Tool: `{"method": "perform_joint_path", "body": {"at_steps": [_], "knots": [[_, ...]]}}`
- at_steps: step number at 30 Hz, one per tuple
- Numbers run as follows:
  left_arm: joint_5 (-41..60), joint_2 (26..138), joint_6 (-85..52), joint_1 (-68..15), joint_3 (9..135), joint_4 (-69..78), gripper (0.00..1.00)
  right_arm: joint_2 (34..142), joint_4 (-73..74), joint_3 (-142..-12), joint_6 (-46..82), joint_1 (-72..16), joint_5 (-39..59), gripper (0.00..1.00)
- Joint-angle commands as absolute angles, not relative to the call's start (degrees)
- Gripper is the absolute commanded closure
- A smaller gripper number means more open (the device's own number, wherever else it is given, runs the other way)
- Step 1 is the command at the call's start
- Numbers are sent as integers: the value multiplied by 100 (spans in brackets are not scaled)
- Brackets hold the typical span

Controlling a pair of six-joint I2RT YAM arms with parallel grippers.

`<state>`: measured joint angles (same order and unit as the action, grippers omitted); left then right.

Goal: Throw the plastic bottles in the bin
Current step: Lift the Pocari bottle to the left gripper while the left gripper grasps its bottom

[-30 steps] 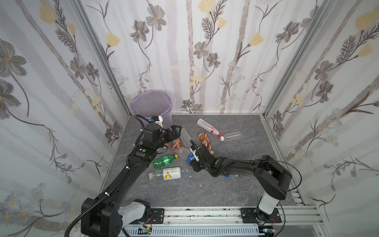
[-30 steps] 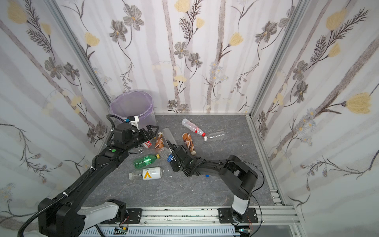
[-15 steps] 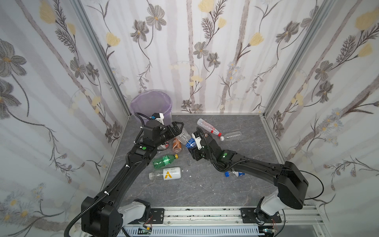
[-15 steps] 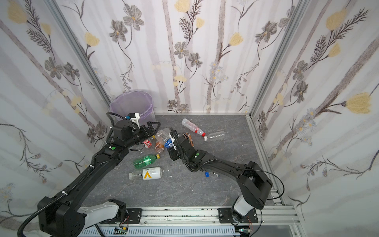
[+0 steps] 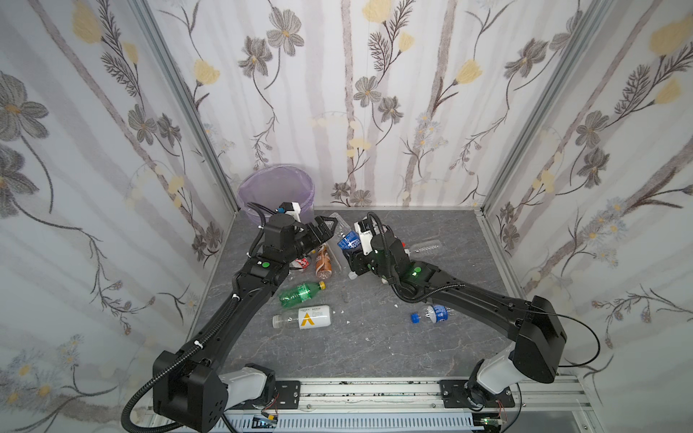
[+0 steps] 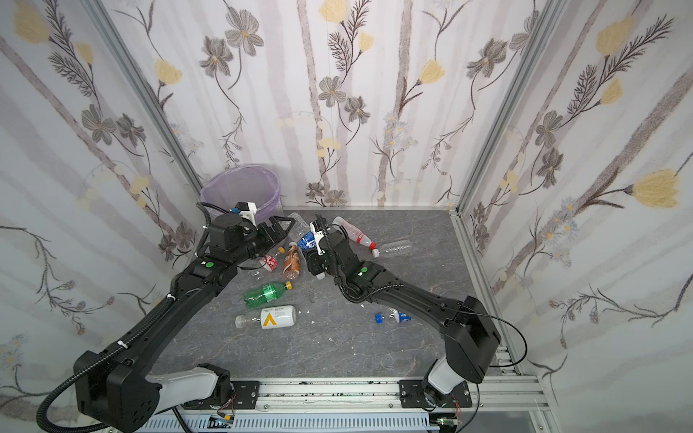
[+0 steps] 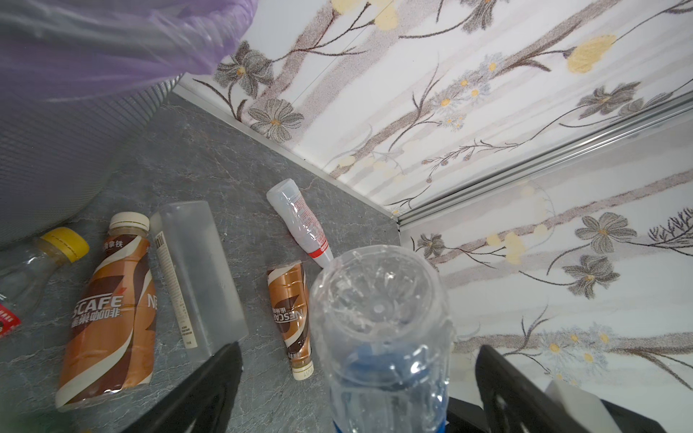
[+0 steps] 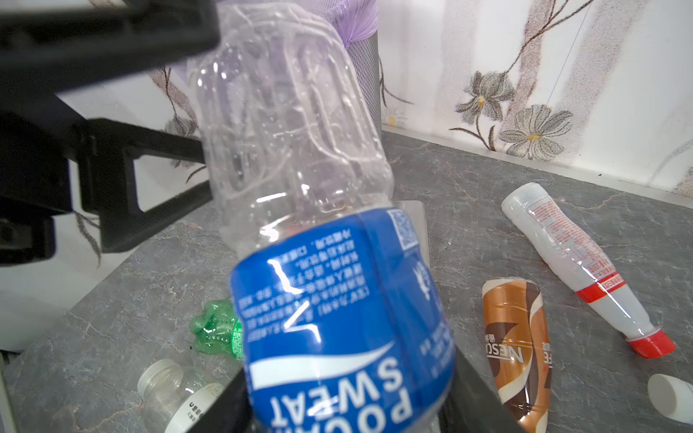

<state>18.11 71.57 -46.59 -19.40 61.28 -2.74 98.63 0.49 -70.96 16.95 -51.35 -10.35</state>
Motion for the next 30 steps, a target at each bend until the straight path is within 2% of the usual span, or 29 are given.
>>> {"method": "perform_joint_path", "body": {"at_steps": [1,5,11,13,17,22,30], "knots": [[1888,7189,-4765,-1965,6244,102,0,9816,360,-7154,1884,-5142,-832,41],[1809,7377,-4817,-1993,6273,268,0,9803,434,-7138,1938,-5150,-679,41],[1692,7480,-4914,-2107,6253,566,9,9843,543,-7132,2027,-5150,-581,41],[1621,7504,-4913,-2123,6247,591,14,9844,575,-7137,2046,-5150,-554,41],[1450,7472,-4887,-2149,6223,648,32,9879,615,-7141,2056,-5150,-512,40],[1380,7495,-4836,-2156,6209,668,45,9879,623,-7147,2048,-5152,-493,33],[1138,7475,-4531,-2162,6109,668,47,9754,583,-7080,2030,-5146,-472,12]]}}
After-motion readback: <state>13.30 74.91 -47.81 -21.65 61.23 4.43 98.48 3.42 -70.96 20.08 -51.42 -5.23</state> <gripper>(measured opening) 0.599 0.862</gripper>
